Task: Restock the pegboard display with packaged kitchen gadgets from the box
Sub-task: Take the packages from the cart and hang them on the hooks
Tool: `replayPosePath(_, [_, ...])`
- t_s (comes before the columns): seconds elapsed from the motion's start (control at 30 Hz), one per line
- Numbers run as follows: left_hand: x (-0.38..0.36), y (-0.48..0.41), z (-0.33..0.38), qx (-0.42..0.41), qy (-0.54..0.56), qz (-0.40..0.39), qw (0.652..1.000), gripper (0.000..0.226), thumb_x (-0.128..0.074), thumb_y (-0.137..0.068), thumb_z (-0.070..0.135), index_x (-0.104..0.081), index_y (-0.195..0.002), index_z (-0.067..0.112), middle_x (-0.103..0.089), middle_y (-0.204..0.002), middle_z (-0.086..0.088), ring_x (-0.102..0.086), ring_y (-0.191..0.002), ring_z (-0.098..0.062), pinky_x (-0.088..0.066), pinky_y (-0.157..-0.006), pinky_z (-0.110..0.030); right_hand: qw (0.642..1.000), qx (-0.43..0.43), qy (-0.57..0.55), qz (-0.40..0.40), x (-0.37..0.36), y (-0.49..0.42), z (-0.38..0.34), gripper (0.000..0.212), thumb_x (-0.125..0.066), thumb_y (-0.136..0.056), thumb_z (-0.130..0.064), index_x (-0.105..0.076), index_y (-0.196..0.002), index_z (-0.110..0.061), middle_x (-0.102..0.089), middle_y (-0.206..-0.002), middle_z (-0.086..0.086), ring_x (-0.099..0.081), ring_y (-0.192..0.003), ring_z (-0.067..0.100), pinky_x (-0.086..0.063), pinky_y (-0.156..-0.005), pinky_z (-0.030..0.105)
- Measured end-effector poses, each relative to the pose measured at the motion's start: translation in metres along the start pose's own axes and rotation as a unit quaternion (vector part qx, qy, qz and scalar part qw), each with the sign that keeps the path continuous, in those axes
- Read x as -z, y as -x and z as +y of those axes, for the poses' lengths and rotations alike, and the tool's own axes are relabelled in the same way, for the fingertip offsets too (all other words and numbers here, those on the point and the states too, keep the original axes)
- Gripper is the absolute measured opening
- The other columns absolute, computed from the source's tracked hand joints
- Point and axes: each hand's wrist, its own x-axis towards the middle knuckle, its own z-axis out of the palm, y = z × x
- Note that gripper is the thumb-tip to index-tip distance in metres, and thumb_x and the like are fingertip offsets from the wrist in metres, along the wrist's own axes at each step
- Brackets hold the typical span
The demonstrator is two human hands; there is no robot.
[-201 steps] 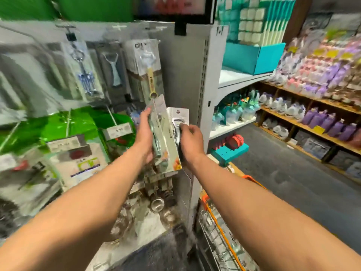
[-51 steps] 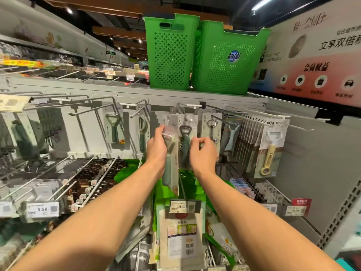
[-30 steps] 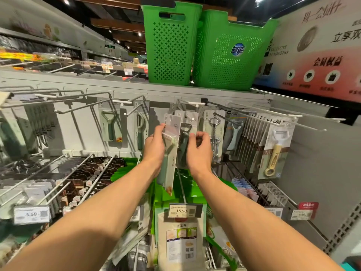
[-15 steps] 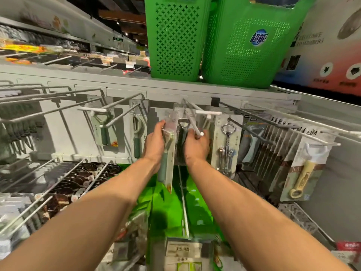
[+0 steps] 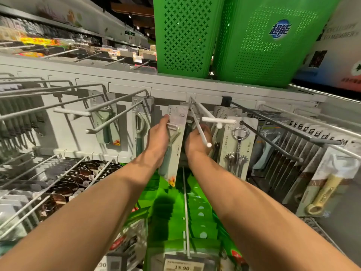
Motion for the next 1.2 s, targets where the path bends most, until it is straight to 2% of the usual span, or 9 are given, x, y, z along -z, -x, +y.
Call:
replayPosePath(0.07, [0.004,0.007,0.002,-0.025,-0.008,0.009,1.000,0.044,-0.047,-0.106,0.050,-0.076,-0.104,0.017,-0.078,-0.103,-0.007,-0.073,-0.105,-0.027,-0.054,-0.099,-0.038,1.000,0.001,-0.019,0.013,0.006,0.012,-0.005,0.034,-0.046,-0.107,-0.014,-0.055,-0.139,-0.014,-0.054,-0.114,-0.004,-0.054,-0.107,0.012,-0.038,-0.086,0.017])
replayPosePath(0.2, [0.022,0.029,-0.002,-0.047,-0.031,0.001,0.998,0.055,-0.045,-0.092,0.071,-0.069,-0.102,0.022,-0.074,-0.105,-0.003,-0.072,-0.102,-0.027,-0.053,-0.105,-0.042,0.999,0.004,-0.037,0.016,0.021,0.051,-0.018,0.018,-0.051,-0.106,-0.029,-0.066,-0.107,-0.021,-0.068,-0.099,0.000,-0.065,-0.099,0.022,-0.053,-0.096,0.037])
replayPosePath(0.33, [0.040,0.069,0.007,-0.032,-0.009,0.048,0.998,0.064,-0.051,-0.097,0.070,-0.068,-0.133,0.020,-0.064,-0.137,-0.001,-0.059,-0.129,-0.023,-0.041,-0.117,-0.043,0.995,0.080,0.000,-0.053,0.047,0.109,-0.033,0.029,-0.045,-0.107,-0.044,-0.064,-0.106,-0.022,-0.062,-0.096,-0.010,-0.063,-0.096,0.015,-0.050,-0.086,0.027])
replayPosePath(0.4, [0.050,0.091,0.011,-0.025,-0.003,0.056,0.998,0.068,-0.054,-0.098,0.067,-0.060,-0.144,0.017,-0.056,-0.140,0.003,-0.050,-0.133,-0.018,-0.033,-0.121,-0.040,0.991,0.100,0.034,-0.079,0.055,0.138,-0.036,0.036,-0.048,-0.104,-0.053,-0.064,-0.110,-0.021,-0.067,-0.098,-0.008,-0.063,-0.094,0.013,-0.048,-0.081,0.024])
replayPosePath(0.5, [0.063,0.119,0.016,-0.026,0.018,0.044,0.999,0.055,-0.056,-0.102,0.060,-0.067,-0.133,0.017,-0.067,-0.135,-0.004,-0.058,-0.125,-0.023,-0.040,-0.111,-0.035,0.985,0.126,0.074,-0.096,0.066,0.178,-0.039,0.042,-0.055,-0.101,-0.053,-0.058,-0.125,-0.019,-0.067,-0.111,-0.009,-0.061,-0.101,0.005,-0.045,-0.091,0.027])
replayPosePath(0.57, [0.073,0.140,0.021,-0.043,0.011,0.025,0.999,0.047,-0.053,-0.103,0.061,-0.073,-0.119,0.022,-0.072,-0.127,-0.004,-0.063,-0.121,-0.024,-0.042,-0.105,-0.033,0.981,0.149,0.092,-0.081,0.072,0.202,-0.042,0.041,-0.053,-0.103,-0.050,-0.055,-0.127,-0.018,-0.064,-0.118,-0.005,-0.059,-0.107,0.013,-0.044,-0.092,0.030])
replayPosePath(0.73, [0.100,0.172,0.027,-0.045,0.018,-0.017,0.999,0.060,-0.058,-0.079,0.078,-0.081,-0.105,0.029,-0.080,-0.109,0.002,-0.073,-0.111,-0.023,-0.051,-0.109,-0.048,0.984,0.147,0.074,-0.074,0.079,0.244,-0.053,0.022,-0.050,-0.105,-0.046,-0.049,-0.117,-0.028,-0.061,-0.106,-0.012,-0.060,-0.101,0.013,-0.044,-0.087,0.028])
replayPosePath(0.9, [0.117,0.197,0.042,-0.078,0.044,-0.007,0.996,0.028,-0.058,-0.106,0.040,-0.078,-0.096,0.023,-0.081,-0.102,0.001,-0.074,-0.103,-0.016,-0.054,-0.099,-0.034,0.976,0.186,0.072,-0.083,0.077,0.267,-0.059,0.022,-0.046,-0.106,-0.046,-0.052,-0.117,-0.027,-0.070,-0.110,-0.005,-0.065,-0.099,0.013,-0.048,-0.086,0.031])
replayPosePath(1.2, [0.183,0.216,0.059,-0.110,0.074,0.071,0.989,0.030,-0.058,-0.106,0.039,-0.076,-0.090,0.021,-0.080,-0.094,0.004,-0.073,-0.093,-0.012,-0.054,-0.087,-0.027,0.957,0.241,0.119,-0.109,0.043,0.313,-0.076,0.029,-0.033,-0.110,-0.041,-0.055,-0.102,-0.025,-0.065,-0.083,-0.002,-0.062,-0.079,0.020,-0.050,-0.073,0.041])
